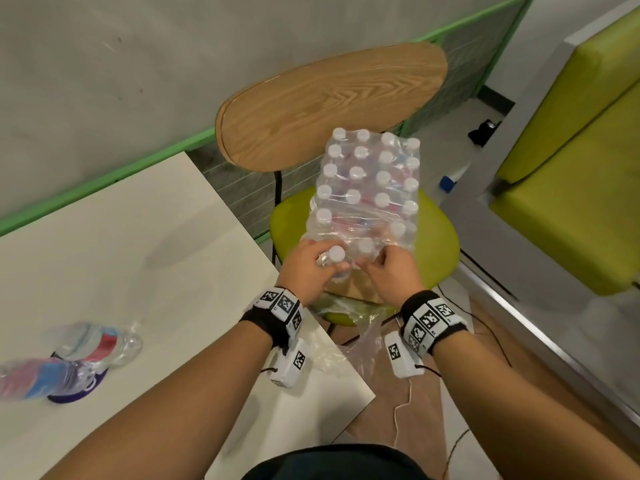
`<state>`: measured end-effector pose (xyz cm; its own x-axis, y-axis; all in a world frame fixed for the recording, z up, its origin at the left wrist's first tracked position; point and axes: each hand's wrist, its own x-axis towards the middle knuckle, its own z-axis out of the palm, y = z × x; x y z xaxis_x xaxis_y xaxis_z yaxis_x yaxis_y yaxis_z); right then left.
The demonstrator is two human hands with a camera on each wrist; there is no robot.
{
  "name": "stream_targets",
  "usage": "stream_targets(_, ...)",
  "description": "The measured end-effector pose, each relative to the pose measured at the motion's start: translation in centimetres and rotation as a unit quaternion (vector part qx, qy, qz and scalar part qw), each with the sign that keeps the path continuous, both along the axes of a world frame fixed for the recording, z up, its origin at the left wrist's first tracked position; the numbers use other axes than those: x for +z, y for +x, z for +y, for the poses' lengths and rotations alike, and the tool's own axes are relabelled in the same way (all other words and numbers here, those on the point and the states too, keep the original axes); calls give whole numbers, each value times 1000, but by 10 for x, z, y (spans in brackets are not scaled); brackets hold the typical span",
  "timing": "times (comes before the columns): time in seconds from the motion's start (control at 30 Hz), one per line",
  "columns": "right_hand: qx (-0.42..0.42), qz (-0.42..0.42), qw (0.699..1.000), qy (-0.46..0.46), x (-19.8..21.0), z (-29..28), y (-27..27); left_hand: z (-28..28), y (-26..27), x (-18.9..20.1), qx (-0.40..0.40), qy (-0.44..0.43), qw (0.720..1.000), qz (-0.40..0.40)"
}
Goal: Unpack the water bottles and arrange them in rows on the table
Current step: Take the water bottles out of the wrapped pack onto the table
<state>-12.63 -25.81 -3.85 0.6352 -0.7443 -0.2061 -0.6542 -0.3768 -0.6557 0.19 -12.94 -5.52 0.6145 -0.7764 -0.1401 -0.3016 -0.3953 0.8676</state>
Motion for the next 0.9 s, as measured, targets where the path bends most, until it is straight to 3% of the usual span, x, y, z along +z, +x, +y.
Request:
stream_targets(0.17,119,3,990,-76,4,-10,-14,32,1,2,-60,-40,997,24)
stream_targets(0.33,152,-6,982,-110,1,-12,-16,72,3,15,-56,-39,993,93)
stream_targets(0.5,204,-51,969,-133,1,-5,-12,131,8,29,57,-45,983,171)
stream_targets(0.6,195,-70,972,-114,7,0,-5,178,5,31,167,-70,971,158)
stream_targets(0.73,204,-45,978,-23,20,6,3,247,3,27,316,-84,935,140)
stream_targets(0.9,246,-1,969,17,25,18,7,322,-1,19,385,-9,919,77)
